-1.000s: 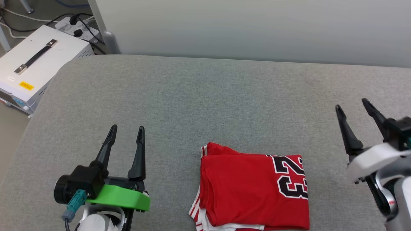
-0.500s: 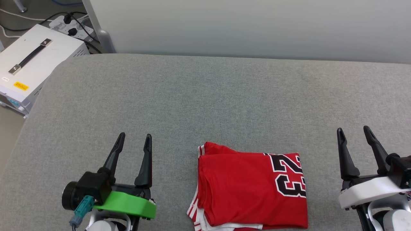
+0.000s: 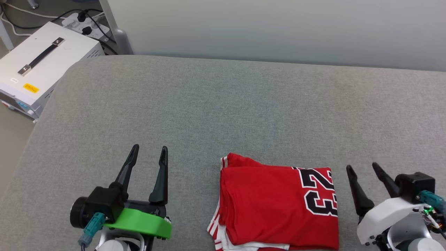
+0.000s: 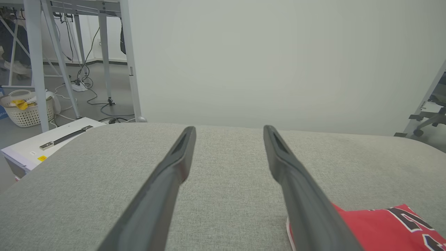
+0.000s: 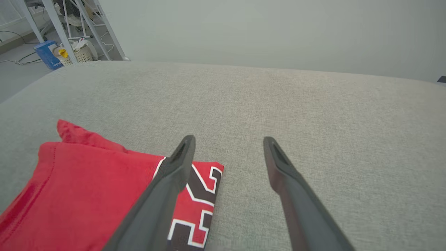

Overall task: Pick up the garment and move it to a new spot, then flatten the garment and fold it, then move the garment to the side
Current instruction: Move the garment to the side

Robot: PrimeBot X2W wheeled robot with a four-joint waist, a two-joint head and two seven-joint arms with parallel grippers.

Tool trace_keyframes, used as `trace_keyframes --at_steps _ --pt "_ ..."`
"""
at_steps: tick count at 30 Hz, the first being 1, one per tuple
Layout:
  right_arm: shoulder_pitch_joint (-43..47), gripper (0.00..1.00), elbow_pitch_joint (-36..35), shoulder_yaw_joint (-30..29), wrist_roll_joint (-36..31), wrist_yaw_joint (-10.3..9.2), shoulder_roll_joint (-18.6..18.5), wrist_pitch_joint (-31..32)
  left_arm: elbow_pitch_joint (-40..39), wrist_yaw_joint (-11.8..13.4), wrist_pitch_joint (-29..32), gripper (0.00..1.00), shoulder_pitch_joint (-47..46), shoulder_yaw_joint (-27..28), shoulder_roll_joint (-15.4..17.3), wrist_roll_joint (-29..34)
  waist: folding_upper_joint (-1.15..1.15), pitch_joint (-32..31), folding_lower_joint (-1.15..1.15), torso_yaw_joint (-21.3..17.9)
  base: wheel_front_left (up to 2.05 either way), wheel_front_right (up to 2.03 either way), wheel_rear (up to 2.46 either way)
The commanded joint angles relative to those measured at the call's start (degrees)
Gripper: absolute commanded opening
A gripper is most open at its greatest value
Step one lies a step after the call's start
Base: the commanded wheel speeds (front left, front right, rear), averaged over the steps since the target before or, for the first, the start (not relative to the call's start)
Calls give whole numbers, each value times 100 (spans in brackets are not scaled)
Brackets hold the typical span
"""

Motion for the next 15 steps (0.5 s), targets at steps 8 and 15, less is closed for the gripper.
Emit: trace_keyframes --at_steps 8,15 --pt "231 100 75 271 465 -4 -26 1745 9 -16 -33 100 -59 -91 21 -8 62 258 0 183 0 0 0" --pt "132 100 321 125 412 -4 164 2650 23 -16 -33 100 -192 -170 18 -10 62 477 0 368 0 0 0"
